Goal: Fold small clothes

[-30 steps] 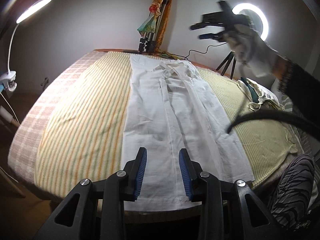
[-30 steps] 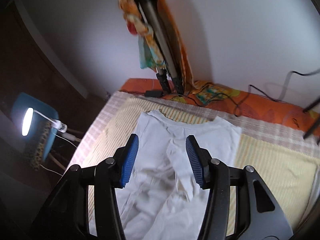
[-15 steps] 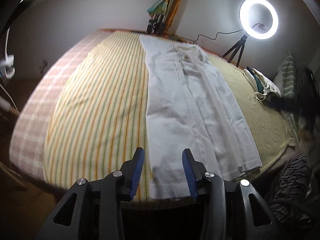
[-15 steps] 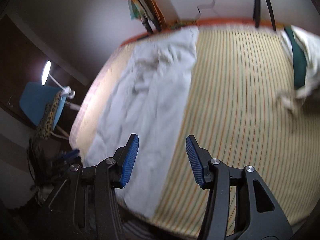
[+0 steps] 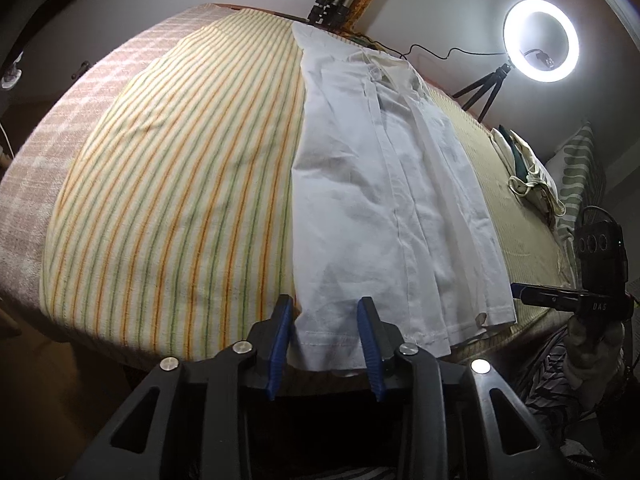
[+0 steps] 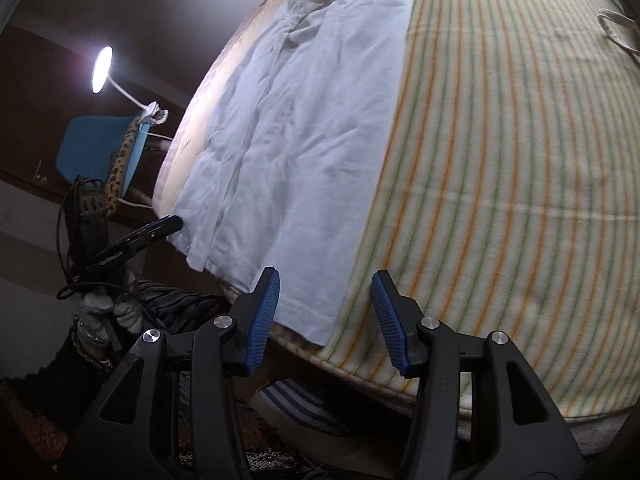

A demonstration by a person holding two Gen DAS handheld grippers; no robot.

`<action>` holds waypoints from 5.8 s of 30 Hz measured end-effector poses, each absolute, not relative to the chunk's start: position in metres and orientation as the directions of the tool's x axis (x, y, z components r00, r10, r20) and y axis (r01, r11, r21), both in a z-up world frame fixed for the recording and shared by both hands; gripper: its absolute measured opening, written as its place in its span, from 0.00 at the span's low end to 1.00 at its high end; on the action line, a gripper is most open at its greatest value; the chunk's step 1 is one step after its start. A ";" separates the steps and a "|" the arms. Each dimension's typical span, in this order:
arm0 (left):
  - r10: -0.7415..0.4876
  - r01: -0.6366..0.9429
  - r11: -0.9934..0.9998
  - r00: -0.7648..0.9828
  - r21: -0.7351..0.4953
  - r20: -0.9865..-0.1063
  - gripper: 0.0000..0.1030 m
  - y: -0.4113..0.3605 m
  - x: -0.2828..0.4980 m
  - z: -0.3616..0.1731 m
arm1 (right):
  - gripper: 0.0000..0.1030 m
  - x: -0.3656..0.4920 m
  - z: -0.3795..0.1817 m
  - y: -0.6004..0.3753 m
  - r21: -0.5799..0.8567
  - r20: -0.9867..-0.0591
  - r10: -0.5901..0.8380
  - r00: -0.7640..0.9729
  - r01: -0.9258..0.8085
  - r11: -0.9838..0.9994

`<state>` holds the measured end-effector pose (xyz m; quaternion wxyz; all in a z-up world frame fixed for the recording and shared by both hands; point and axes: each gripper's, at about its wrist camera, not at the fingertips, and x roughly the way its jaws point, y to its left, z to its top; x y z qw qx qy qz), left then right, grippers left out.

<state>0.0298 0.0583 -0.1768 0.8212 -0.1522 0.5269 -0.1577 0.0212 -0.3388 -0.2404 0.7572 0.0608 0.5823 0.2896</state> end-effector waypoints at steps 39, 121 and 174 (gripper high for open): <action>-0.507 0.121 0.851 0.444 -0.511 -0.739 0.00 0.044 0.096 -0.124 | 0.03 0.080 -0.202 -0.356 0.637 -0.678 0.699 0.228 -0.293 0.713; -0.261 0.189 0.963 0.484 -0.191 -0.835 0.09 0.041 0.226 -0.166 | 0.05 0.180 -0.207 -0.327 0.211 -0.819 0.403 0.409 -0.438 0.874; -0.449 0.188 0.889 0.525 -0.416 -0.722 0.01 0.027 0.462 -0.146 | 0.05 0.407 -0.186 -0.332 0.452 -0.662 0.571 0.485 -0.349 0.821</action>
